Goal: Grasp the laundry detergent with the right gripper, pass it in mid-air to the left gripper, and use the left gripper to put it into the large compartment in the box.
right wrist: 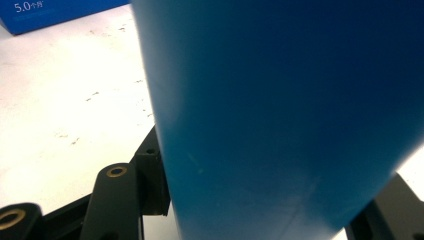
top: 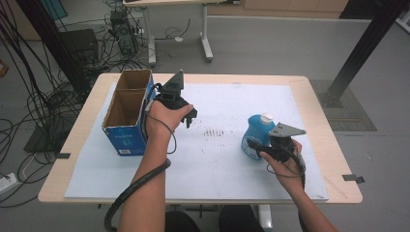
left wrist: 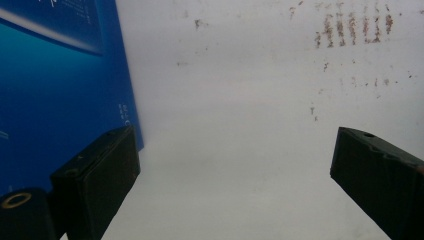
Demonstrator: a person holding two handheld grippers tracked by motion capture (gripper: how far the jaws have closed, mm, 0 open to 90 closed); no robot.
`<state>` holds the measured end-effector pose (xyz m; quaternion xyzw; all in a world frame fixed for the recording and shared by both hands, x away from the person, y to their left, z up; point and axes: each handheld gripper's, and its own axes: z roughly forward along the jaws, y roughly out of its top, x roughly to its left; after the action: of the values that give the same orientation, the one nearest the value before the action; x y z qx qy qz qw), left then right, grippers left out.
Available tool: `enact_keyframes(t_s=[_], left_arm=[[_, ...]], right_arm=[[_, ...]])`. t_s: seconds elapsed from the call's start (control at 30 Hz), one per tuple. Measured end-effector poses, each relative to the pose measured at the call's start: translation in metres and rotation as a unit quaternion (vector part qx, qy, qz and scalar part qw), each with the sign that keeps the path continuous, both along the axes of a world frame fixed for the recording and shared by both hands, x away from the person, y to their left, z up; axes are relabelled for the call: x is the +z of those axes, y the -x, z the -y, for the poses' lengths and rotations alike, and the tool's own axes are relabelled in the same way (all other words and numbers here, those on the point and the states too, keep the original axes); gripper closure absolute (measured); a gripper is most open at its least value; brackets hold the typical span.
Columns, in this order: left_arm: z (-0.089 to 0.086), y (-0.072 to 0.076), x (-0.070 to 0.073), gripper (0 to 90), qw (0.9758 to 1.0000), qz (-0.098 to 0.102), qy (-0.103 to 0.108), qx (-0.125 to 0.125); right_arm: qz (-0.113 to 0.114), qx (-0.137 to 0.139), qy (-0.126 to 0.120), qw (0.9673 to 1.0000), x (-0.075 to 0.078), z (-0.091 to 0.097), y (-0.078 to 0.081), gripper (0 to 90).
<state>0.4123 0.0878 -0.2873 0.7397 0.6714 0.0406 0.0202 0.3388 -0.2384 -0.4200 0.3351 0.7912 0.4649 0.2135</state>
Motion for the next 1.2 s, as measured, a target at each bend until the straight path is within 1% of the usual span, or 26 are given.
enact_keyframes(t_s=[0.47, 0.8, 1.2], left_arm=[[0.000, 0.000, 0.002, 6.0, 1.0000, 0.002, -0.001, 0.000], [0.000, 0.001, 0.007, 5.9, 1.0000, 0.005, -0.002, -0.005], [-0.001, 0.002, 0.011, 5.8, 0.9999, 0.010, -0.003, -0.002]], right_arm=[[-0.002, 0.001, 0.000, 1.0000, 0.000, 0.000, 0.000, 41.6], [-0.003, 0.001, 0.001, 1.0000, 0.001, 0.000, -0.001, 41.9], [-0.003, -0.001, 0.002, 1.0000, 0.001, 0.000, 0.000, 41.9]])
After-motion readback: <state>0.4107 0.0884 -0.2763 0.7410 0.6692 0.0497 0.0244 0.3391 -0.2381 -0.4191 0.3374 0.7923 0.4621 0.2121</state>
